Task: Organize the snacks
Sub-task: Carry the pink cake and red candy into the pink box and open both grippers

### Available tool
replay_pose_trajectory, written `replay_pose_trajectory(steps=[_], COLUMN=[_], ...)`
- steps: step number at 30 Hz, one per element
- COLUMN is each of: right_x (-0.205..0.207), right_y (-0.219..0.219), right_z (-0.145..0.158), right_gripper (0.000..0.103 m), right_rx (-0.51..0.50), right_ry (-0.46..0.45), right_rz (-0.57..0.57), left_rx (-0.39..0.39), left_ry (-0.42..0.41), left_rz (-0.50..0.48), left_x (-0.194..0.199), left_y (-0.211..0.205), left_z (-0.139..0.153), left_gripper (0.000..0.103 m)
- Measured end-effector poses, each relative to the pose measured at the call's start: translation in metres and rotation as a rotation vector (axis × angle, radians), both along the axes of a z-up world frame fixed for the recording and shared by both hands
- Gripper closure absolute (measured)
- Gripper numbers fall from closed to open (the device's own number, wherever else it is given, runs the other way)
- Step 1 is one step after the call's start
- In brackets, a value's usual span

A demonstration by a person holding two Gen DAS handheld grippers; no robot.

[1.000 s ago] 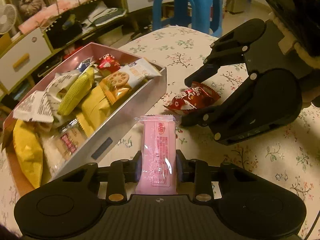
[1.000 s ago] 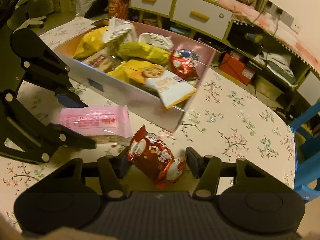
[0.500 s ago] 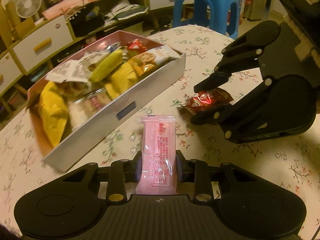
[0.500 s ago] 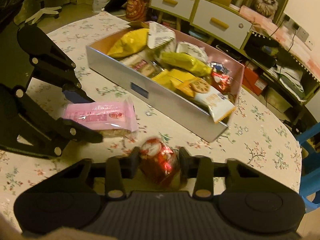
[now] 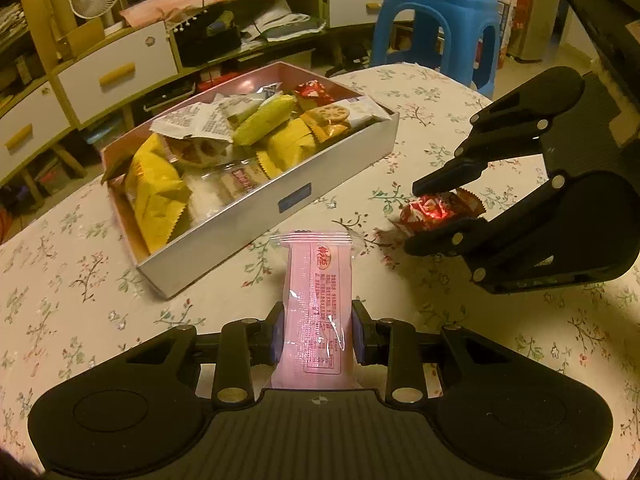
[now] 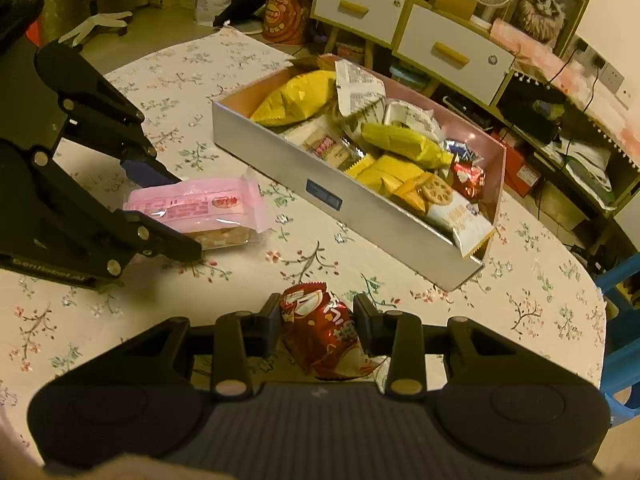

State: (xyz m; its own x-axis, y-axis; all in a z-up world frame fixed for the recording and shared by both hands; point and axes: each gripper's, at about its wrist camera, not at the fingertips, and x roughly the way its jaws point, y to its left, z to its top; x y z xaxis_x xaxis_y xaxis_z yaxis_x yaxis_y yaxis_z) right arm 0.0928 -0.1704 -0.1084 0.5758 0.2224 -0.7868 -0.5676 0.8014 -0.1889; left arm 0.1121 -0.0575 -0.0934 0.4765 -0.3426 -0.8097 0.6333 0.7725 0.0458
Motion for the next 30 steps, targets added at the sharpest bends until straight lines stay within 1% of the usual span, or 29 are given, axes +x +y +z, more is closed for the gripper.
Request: replay_pose_trajectory(steps=[11,22,30], right_x=[0.013,0.025,0.032], right_y=[0.002,0.006,0.011], right_z=[0.017,0.027,0.034], right_gripper=[0.068,0.068,0.068], right_rx=[0.01,0.004,0.005], right_ry=[-0.031,-0.059,-0.075], right_rz=[-0.022,-0.024,-0.019], left_rx=[-0.023,-0.02,-0.007], left_ry=[-0.031,-0.073,-0.096], left_rz=[0.026,0.036,0.039], left_x=[0.011,0.024,0.034], left_y=[0.009,0.005,0.0], left_z=[0.017,0.038,0.047], left_gripper=[0.073,0.073,0.073])
